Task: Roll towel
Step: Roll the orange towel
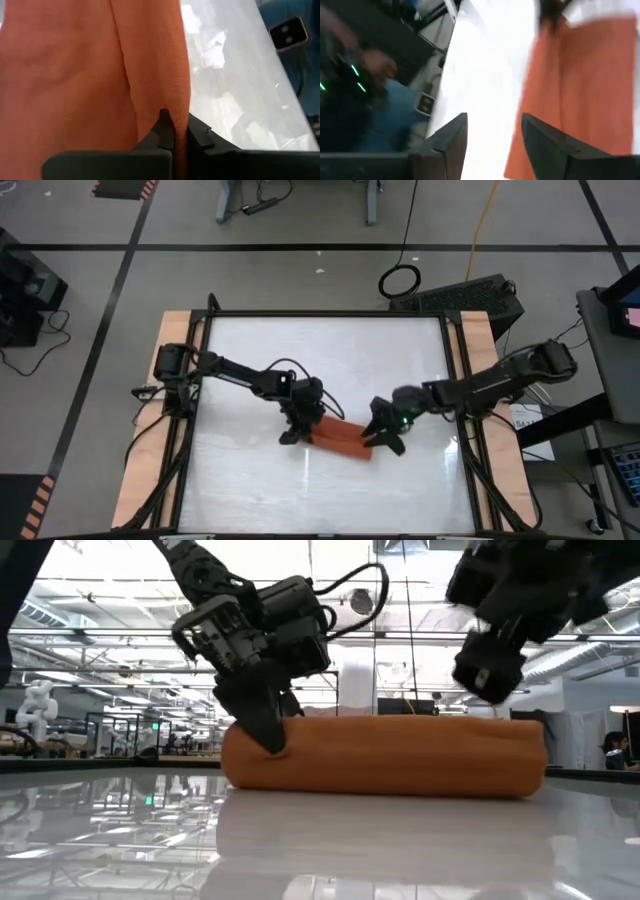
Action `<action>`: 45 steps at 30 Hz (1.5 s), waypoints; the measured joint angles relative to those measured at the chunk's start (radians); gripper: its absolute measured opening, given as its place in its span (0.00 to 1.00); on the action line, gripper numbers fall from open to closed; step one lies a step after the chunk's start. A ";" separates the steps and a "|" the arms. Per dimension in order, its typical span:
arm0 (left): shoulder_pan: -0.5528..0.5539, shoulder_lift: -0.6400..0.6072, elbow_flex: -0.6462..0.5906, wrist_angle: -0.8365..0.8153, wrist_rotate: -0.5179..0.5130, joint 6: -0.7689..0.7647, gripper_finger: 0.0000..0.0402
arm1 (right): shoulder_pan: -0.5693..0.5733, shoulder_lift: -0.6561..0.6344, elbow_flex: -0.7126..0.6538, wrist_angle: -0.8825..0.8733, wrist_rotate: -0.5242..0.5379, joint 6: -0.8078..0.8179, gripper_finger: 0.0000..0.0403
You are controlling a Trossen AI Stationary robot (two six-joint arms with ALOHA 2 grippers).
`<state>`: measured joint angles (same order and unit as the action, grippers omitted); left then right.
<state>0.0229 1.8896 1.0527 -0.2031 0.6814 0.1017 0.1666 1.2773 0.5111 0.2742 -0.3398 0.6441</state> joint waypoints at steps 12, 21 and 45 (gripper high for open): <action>0.047 0.088 0.005 -0.034 0.078 -0.122 0.02 | 0.220 0.197 0.195 -0.202 0.398 -0.502 0.39; 0.044 0.101 0.005 -0.042 0.079 -0.129 0.03 | 0.217 0.361 0.320 -0.234 0.389 -0.657 0.36; 0.049 0.104 0.002 -0.041 0.085 -0.147 0.02 | 0.157 0.414 0.375 -0.424 0.353 -0.488 0.36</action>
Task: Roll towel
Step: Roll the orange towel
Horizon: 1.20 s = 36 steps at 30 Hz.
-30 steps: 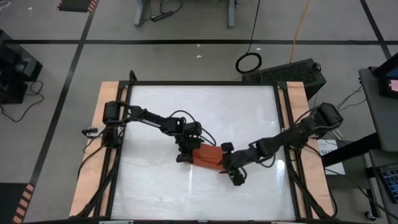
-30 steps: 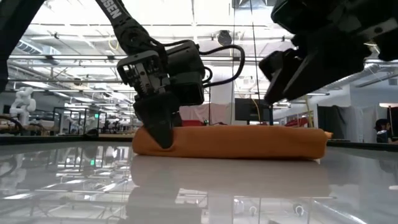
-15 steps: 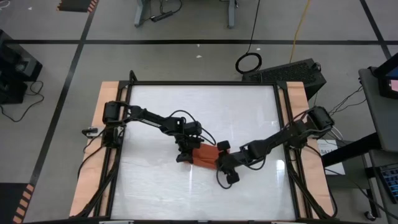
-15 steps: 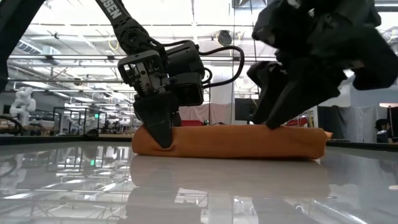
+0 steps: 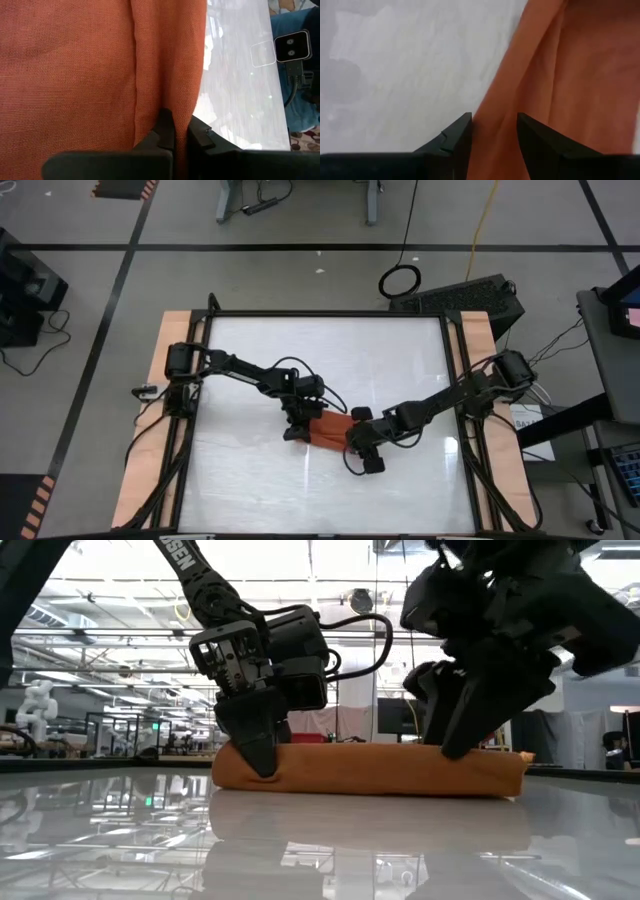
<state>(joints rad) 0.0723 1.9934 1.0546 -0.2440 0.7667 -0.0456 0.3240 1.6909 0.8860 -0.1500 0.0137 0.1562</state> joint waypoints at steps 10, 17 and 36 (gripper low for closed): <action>0.000 -0.002 -0.001 0.009 0.046 -0.003 0.02 | -0.047 0.079 0.003 0.027 -0.205 0.157 0.19; -0.003 -0.038 -0.005 -0.014 0.072 -0.014 0.04 | -0.130 0.057 0.002 0.084 -0.531 0.224 0.03; -0.010 -0.058 -0.004 -0.041 0.093 -0.054 0.21 | -0.244 0.140 -0.071 0.071 -0.694 0.313 0.01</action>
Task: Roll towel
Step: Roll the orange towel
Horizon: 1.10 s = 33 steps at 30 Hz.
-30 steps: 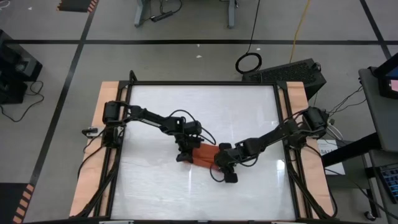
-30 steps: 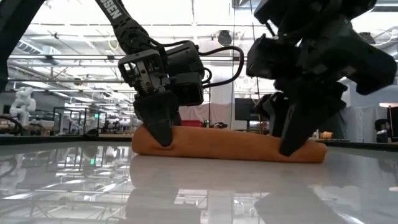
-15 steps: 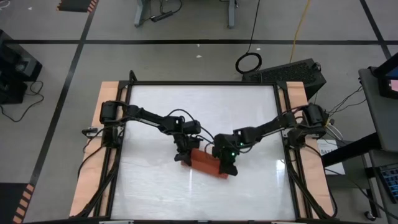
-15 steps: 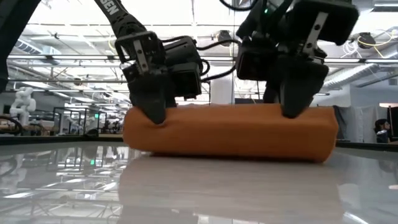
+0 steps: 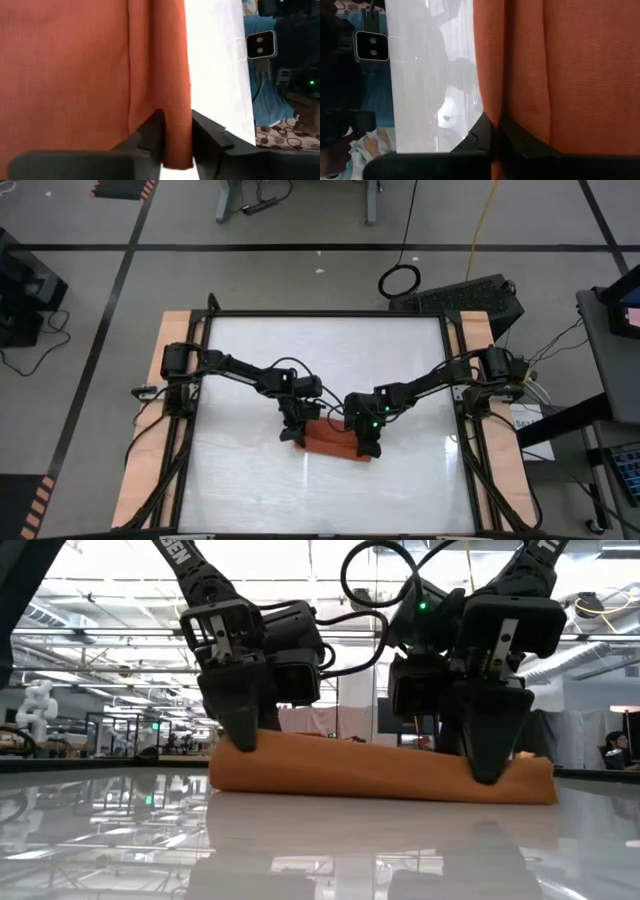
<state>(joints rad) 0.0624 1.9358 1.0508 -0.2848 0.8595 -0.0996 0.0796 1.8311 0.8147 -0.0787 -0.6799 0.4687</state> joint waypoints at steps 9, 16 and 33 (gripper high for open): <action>0.002 -0.051 0.004 -0.080 -0.067 0.046 0.40 | 0.001 0.024 0.000 0.011 0.009 0.013 0.01; -0.021 -0.233 0.021 -0.193 -0.253 0.244 0.41 | 0.001 0.025 -0.002 0.026 0.012 0.026 0.01; -0.246 -0.151 0.022 -0.019 -0.524 0.448 0.41 | 0.000 0.026 -0.004 0.050 0.000 0.048 0.01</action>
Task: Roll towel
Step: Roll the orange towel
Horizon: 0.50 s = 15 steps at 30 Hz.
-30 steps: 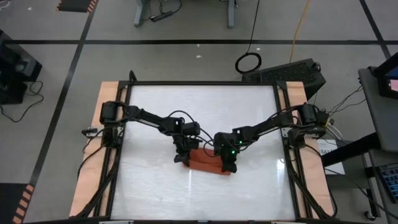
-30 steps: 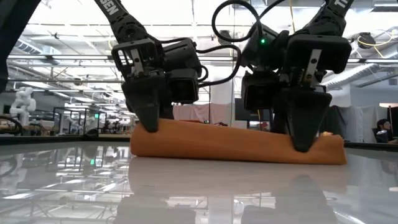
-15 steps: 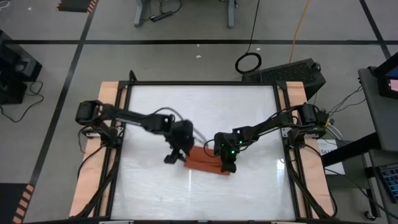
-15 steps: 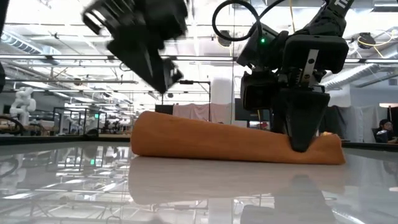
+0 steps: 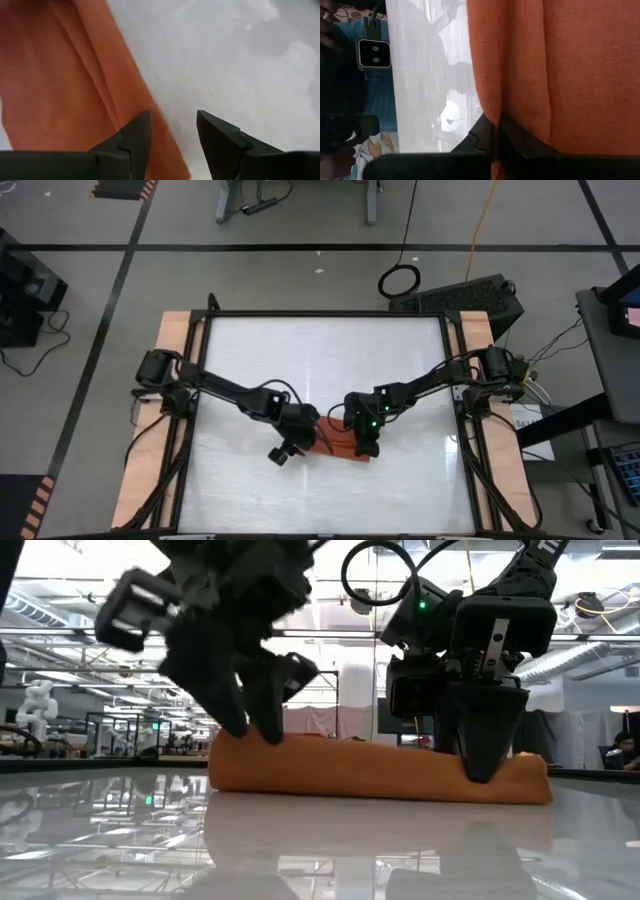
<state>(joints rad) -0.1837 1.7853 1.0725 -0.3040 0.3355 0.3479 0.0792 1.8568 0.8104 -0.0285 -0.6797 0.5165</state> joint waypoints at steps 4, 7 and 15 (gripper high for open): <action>0.007 0.023 0.000 0.010 -0.047 0.001 0.41 | 0.000 0.000 0.000 0.001 -0.001 0.000 0.01; 0.015 0.026 0.000 0.008 -0.063 0.001 0.41 | 0.000 -0.002 0.000 0.001 0.000 -0.001 0.01; 0.047 0.042 0.001 0.005 -0.021 0.001 0.41 | -0.001 -0.004 -0.001 0.002 -0.001 0.001 0.01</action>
<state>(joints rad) -0.1364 1.8271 1.0737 -0.2995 0.3143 0.3486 0.0784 1.8530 0.8093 -0.0261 -0.6807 0.5176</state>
